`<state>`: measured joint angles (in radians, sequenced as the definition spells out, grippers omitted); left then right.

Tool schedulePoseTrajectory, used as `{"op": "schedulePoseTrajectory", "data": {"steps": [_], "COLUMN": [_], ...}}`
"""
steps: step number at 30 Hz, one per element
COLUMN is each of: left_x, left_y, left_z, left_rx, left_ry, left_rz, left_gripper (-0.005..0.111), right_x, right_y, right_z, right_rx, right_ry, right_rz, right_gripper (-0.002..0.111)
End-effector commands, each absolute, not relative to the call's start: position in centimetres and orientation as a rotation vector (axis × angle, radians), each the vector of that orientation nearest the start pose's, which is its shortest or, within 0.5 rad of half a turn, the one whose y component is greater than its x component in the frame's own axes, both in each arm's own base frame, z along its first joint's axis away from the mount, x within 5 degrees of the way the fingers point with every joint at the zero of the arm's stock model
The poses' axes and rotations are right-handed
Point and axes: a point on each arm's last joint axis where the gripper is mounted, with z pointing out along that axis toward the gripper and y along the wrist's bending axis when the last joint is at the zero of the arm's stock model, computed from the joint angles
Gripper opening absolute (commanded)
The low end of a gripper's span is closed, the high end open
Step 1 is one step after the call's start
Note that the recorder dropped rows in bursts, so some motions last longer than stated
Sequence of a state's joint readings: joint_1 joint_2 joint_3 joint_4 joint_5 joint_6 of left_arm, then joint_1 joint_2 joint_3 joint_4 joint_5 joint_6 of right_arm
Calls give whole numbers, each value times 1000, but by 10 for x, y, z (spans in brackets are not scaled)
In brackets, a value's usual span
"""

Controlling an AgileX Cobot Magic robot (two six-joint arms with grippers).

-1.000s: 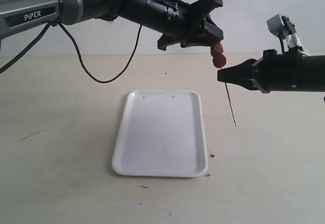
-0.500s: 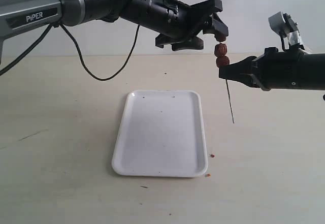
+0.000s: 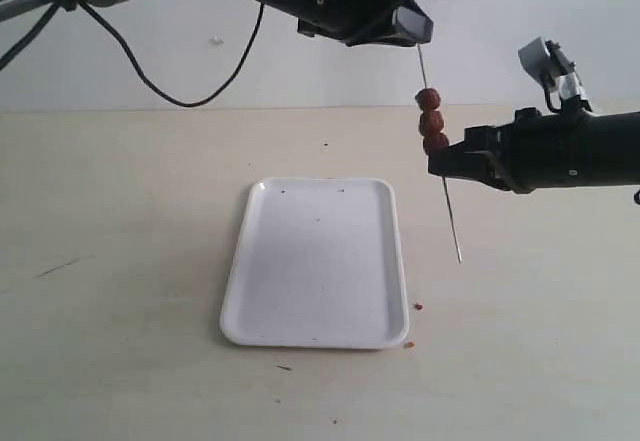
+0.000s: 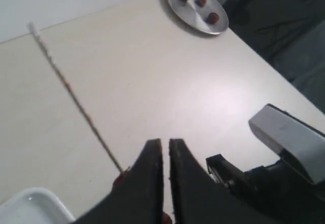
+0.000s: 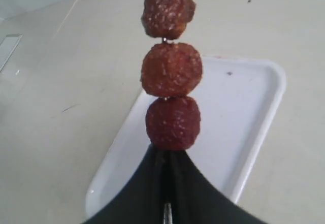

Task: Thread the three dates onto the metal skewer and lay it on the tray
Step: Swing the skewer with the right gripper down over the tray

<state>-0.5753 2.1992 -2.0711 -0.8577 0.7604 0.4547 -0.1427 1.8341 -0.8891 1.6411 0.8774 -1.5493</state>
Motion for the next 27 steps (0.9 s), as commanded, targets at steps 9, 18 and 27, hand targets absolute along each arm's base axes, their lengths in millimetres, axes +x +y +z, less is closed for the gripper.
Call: {"op": "schedulePoseTrajectory", "data": {"steps": [9,18,27], "left_x": [327,257,231], "left_y": [-278,-207,-154], "left_z": [353,340,315], "left_rx": [773,732,611], "left_ry": [2199,1931,1716], "left_rz": [-152,-312,-379], "left_gripper": [0,0,0], "right_x": [321,313,320], "right_y": [127,149,169], "right_z": [149,143,156], "right_rx": [-170,-61,-9], "right_ry": [2500,2590,2659], "right_rz": [841,683,668], "right_gripper": [0,0,0]}}
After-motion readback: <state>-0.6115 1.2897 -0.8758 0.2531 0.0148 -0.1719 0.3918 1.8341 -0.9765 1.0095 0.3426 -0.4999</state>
